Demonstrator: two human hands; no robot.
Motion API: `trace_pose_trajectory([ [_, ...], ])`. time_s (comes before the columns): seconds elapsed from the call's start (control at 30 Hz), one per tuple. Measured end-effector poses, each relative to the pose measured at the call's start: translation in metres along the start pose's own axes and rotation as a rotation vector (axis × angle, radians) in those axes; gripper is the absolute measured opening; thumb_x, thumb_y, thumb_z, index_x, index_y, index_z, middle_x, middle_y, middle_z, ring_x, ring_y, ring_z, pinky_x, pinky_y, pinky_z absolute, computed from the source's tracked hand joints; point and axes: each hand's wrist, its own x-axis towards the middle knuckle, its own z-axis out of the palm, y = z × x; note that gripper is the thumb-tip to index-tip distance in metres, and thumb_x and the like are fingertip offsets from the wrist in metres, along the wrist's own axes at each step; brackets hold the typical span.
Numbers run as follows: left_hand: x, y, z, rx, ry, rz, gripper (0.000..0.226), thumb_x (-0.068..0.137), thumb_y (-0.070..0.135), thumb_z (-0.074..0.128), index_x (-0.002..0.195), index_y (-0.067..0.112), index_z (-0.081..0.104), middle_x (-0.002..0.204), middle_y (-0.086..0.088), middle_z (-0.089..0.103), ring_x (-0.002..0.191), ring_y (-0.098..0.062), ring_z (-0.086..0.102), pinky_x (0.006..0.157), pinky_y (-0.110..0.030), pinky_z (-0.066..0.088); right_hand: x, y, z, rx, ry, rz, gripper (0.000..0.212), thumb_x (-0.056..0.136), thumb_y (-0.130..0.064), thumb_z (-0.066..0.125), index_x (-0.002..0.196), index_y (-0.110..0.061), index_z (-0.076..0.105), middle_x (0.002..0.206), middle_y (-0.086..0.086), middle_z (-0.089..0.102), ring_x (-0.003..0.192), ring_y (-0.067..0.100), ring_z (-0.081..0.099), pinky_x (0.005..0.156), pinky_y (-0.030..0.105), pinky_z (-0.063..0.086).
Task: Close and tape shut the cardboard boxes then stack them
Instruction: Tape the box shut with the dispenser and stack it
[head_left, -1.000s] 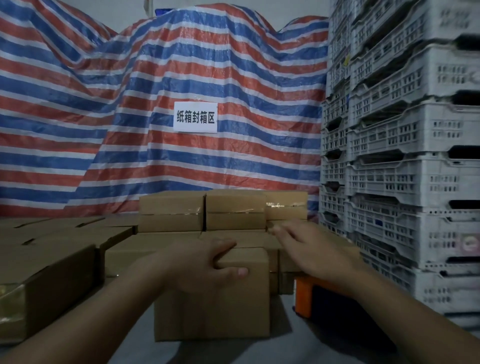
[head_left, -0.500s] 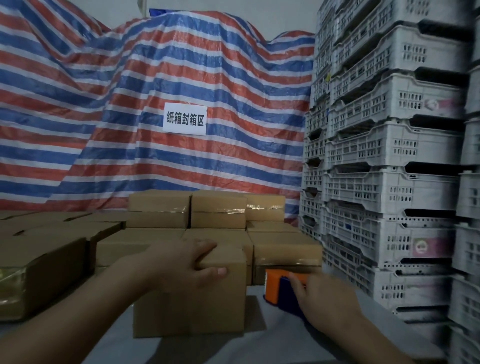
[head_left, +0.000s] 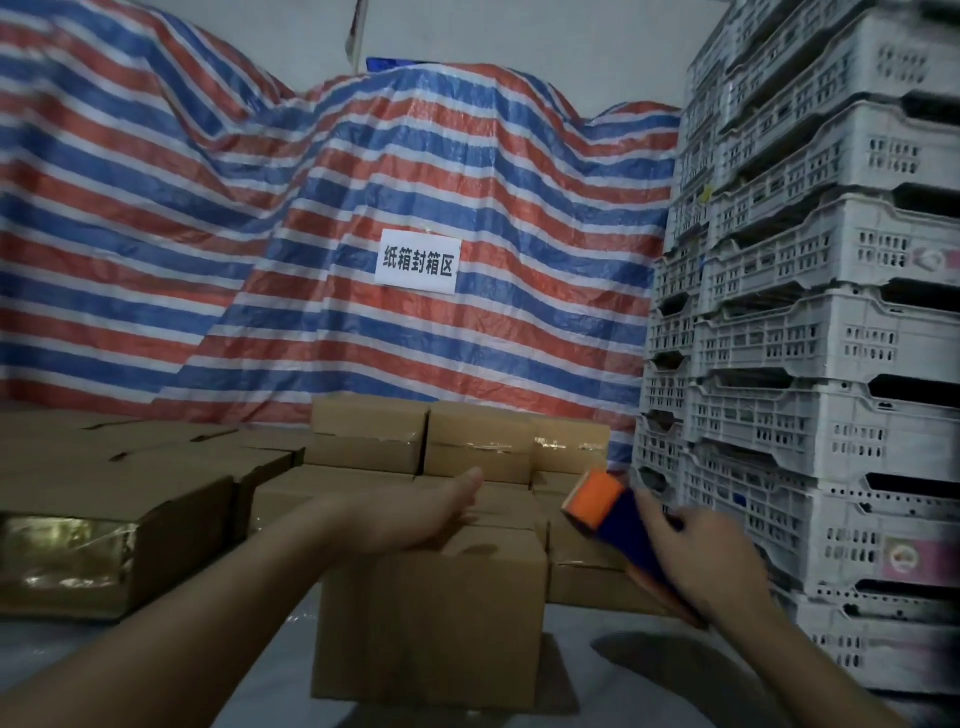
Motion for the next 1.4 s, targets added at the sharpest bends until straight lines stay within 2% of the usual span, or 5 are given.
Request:
trace_pose_trajectory([
  [0.23, 0.007, -0.009, -0.010, -0.402, 0.127, 0.034, 0.062, 0.102, 0.056, 0.019, 0.126, 0.018, 0.062, 0.124, 0.003, 0.066, 0.110, -0.004, 0.060, 0.087, -0.019, 0.041, 0.058, -0.117, -0.025, 0.965, -0.445, 0.109, 0.051, 0.093, -0.061, 0.056, 0.084, -0.015, 0.075, 0.069, 0.006, 0.070, 0.058, 0.021, 0.065, 0.062, 0.033, 0.053],
  [0.43, 0.015, -0.014, -0.010, -0.768, 0.280, -0.048, 0.080, 0.102, 0.059, 0.014, 0.099, 0.004, 0.073, 0.094, -0.006, 0.076, 0.099, -0.019, 0.069, 0.096, -0.036, 0.047, 0.067, -0.145, 0.006, 0.829, -0.763, -0.056, 0.052, 0.096, -0.055, 0.057, 0.114, -0.008, 0.070, 0.090, 0.012, 0.074, 0.072, 0.021, 0.069, 0.076, 0.034, 0.056],
  [0.83, 0.003, -0.003, -0.014, -1.085, 0.321, -0.034, 0.049, 0.103, 0.039, 0.041, 0.116, -0.002, 0.063, 0.113, -0.022, 0.069, 0.072, -0.020, 0.071, 0.037, -0.015, 0.047, 0.067, -0.150, 0.009, 0.725, -0.834, -0.119, 0.054, 0.099, -0.056, 0.051, 0.108, -0.007, 0.072, 0.084, 0.012, 0.073, 0.065, 0.019, 0.067, 0.065, 0.027, 0.056],
  [1.2, -0.001, -0.011, -0.019, -1.163, 0.273, -0.023, 0.039, 0.099, 0.028, 0.054, 0.065, 0.010, 0.062, 0.053, 0.002, 0.048, 0.075, -0.016, 0.055, 0.060, -0.016, 0.051, 0.067, -0.152, 0.009, 0.702, -0.842, -0.130, 0.049, 0.097, -0.057, 0.054, 0.097, -0.013, 0.074, 0.085, 0.012, 0.075, 0.066, 0.019, 0.068, 0.064, 0.025, 0.057],
  [1.4, -0.002, -0.009, -0.019, -1.073, 0.281, -0.054, 0.036, 0.099, 0.020, 0.050, 0.064, 0.015, 0.055, 0.054, 0.004, 0.049, 0.071, -0.014, 0.059, 0.084, -0.022, 0.037, 0.065, -0.156, 0.007, 0.656, -0.803, -0.161, 0.051, 0.098, -0.056, 0.052, 0.110, -0.010, 0.070, 0.082, 0.007, 0.076, 0.064, 0.015, 0.070, 0.057, 0.020, 0.054],
])
